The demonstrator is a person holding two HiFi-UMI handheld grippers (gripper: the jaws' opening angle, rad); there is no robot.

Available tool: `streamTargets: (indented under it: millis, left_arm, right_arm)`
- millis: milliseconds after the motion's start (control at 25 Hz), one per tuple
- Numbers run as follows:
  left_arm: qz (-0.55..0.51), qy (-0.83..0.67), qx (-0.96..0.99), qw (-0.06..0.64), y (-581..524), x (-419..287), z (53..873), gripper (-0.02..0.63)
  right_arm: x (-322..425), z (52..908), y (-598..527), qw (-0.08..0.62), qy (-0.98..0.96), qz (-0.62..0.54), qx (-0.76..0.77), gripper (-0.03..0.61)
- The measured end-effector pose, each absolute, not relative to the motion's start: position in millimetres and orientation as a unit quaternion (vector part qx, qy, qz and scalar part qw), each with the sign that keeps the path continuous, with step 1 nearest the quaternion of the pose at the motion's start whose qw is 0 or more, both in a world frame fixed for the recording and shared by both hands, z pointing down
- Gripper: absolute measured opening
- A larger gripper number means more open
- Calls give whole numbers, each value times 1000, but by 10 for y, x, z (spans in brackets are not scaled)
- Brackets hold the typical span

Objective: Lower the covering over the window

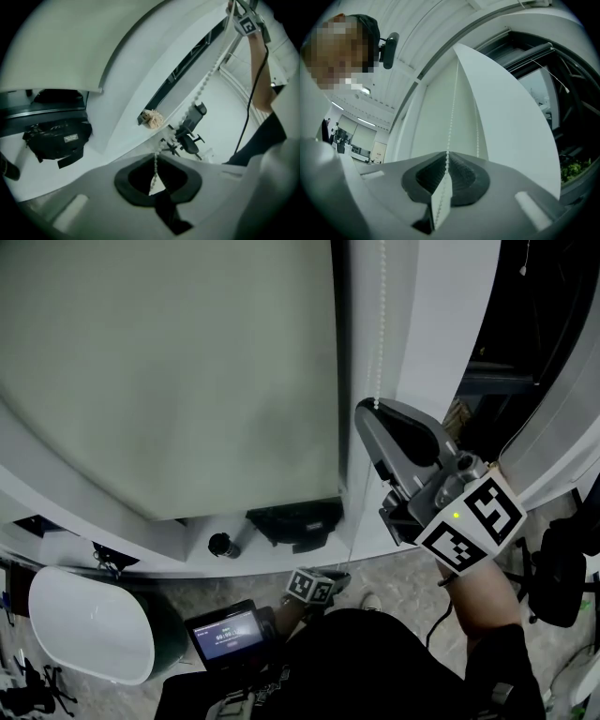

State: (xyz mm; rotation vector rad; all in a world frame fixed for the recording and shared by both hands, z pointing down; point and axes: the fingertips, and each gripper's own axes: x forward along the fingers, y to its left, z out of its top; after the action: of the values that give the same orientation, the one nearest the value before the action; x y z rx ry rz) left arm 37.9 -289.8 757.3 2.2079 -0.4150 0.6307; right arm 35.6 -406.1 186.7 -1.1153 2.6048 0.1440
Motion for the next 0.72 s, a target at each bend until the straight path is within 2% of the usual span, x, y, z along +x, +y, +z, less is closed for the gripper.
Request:
streamTargets:
  millis: [200,360,520,720]
  left_arm:
    - [188,-154,903,355,-2977,291,7252,12]
    - [46,-209,926,311,-3364,13,6577,18]
    - [-26,-274,933,233,-3698,-537,5885,73]
    - [-79,-360,912,179,-3995,-1359,5301,127]
  right_arm:
    - [450,1877,-4071,129,904,84,-400,15]
    - [601,2137,-4143,103,900,72,-417,15]
    - [661,2900,-4229,42,894,48,-443,15]
    - [751,3352,-4264,40,888,7,-459,15]
